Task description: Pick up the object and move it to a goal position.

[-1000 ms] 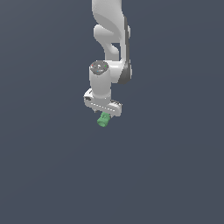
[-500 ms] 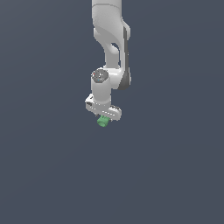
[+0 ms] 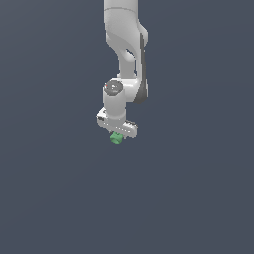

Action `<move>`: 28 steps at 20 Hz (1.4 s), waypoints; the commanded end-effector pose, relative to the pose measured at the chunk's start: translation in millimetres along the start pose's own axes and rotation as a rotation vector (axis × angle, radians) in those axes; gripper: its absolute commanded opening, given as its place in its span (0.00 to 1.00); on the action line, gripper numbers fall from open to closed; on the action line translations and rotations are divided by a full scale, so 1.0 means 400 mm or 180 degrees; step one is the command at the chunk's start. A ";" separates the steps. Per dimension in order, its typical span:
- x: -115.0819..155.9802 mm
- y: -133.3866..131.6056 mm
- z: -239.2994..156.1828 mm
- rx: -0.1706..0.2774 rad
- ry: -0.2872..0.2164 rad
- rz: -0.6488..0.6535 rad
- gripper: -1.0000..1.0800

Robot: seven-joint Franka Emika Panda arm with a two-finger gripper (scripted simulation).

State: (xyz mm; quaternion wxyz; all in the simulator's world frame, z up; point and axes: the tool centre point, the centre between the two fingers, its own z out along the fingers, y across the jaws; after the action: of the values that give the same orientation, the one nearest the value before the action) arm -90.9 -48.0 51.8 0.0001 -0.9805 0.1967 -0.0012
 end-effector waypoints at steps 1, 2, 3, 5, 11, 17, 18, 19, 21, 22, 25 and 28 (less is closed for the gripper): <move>-0.002 0.000 0.003 -0.0002 -0.0007 -0.0001 0.00; -0.002 0.000 0.003 -0.0002 -0.0007 -0.0001 0.00; -0.002 0.000 0.003 -0.0002 -0.0007 -0.0001 0.00; 0.000 0.000 0.000 0.0000 0.0000 0.0000 0.00; 0.008 -0.029 -0.015 0.0000 0.0000 0.0000 0.00; 0.030 -0.111 -0.060 -0.0001 0.0000 0.0001 0.00; 0.035 -0.129 -0.070 -0.0001 0.0000 0.0001 0.00; 0.040 -0.148 -0.080 -0.0001 0.0000 0.0001 0.00; 0.051 -0.187 -0.101 -0.0003 0.0000 0.0001 0.00; 0.057 -0.208 -0.113 -0.0003 0.0000 0.0001 0.00; 0.076 -0.274 -0.148 -0.0003 0.0000 0.0001 0.00; 0.095 -0.340 -0.183 -0.0004 -0.0001 0.0002 0.00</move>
State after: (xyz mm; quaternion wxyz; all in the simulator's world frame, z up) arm -12.0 52.1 118.0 -0.0002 -0.9805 0.1966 -0.0011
